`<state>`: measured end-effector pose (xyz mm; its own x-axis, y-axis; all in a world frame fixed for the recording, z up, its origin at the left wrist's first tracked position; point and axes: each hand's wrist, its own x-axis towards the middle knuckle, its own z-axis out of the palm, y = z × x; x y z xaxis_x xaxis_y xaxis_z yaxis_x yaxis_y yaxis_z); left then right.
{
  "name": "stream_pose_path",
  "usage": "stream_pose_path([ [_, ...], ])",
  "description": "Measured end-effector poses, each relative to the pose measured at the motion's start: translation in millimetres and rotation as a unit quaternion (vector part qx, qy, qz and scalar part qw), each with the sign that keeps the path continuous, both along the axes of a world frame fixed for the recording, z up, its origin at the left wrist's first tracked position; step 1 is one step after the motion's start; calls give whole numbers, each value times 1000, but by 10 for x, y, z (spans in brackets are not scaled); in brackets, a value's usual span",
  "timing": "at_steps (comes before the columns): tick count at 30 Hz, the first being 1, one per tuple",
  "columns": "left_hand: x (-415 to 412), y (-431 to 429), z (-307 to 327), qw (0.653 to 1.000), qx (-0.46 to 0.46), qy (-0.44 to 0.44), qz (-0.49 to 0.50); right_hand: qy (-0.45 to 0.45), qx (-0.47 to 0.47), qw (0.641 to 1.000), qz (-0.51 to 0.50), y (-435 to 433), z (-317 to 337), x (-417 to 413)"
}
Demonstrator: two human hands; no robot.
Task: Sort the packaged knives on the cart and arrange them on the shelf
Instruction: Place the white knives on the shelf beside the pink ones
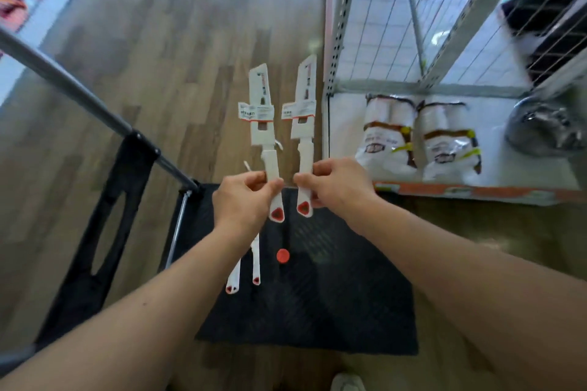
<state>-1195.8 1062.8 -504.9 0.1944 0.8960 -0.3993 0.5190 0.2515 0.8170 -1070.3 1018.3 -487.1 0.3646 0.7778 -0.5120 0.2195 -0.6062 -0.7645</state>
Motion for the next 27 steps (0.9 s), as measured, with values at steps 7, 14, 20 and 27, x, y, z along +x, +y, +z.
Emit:
stream_pose_path([
  [7,203,-115,1621,995,33,-90,-10,-49,67,997,-1,-227,1621,325],
  [14,377,-182,2997,975,163,-105,-108,-47,155,984,-69,-487,2991,492],
  [20,666,-351,3823,957,227,-128,-129,-64,189,975,-94,-743,3823,726],
  [27,1235,-708,4508,945,232,-192,-124,-73,202,970,-111,-1284,4514,1332],
])
